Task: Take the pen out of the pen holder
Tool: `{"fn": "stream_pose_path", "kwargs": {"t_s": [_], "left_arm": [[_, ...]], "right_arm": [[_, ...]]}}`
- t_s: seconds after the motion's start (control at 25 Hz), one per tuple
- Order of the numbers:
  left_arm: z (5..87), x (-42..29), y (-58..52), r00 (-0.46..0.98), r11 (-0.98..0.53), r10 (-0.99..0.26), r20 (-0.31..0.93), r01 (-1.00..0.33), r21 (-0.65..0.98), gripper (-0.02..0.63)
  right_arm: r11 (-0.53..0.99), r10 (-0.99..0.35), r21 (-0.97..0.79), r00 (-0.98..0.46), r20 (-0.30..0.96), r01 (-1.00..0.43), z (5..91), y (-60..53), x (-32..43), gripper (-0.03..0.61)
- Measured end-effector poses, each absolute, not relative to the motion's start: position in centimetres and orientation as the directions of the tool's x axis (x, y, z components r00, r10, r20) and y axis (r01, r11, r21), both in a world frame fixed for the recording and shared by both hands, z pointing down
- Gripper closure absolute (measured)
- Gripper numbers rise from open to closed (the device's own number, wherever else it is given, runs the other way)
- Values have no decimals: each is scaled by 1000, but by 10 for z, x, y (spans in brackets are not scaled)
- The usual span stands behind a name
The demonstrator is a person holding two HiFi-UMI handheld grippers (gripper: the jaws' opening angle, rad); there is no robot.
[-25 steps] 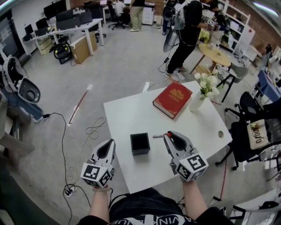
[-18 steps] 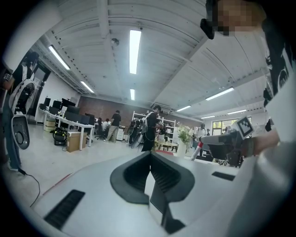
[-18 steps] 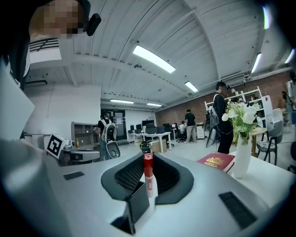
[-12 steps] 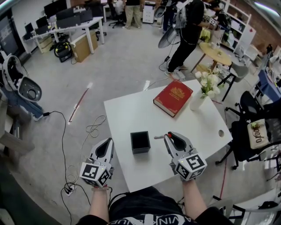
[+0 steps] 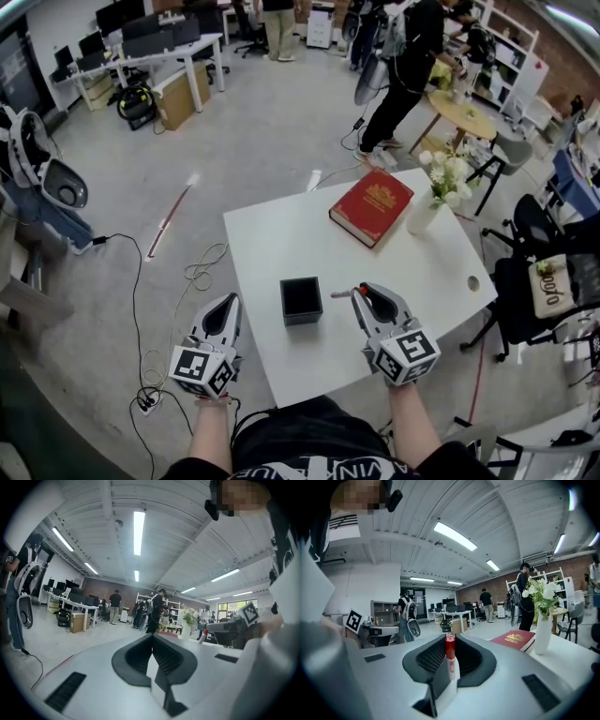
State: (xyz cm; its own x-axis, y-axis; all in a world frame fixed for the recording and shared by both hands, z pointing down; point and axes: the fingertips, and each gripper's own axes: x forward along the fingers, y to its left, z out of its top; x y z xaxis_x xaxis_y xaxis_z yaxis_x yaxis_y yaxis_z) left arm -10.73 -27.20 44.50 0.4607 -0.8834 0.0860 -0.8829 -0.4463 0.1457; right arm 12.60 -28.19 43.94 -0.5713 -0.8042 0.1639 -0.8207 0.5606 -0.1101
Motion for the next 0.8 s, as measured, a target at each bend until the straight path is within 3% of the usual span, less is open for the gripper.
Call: {"fn": "stream_pose_path", "kwargs": {"t_s": [0.8], "left_arm": [[447, -117, -264, 448, -434, -890, 83, -888, 151, 611]], "right_arm": [[547, -808, -101, -556, 194, -831, 453, -272, 125, 509]]}}
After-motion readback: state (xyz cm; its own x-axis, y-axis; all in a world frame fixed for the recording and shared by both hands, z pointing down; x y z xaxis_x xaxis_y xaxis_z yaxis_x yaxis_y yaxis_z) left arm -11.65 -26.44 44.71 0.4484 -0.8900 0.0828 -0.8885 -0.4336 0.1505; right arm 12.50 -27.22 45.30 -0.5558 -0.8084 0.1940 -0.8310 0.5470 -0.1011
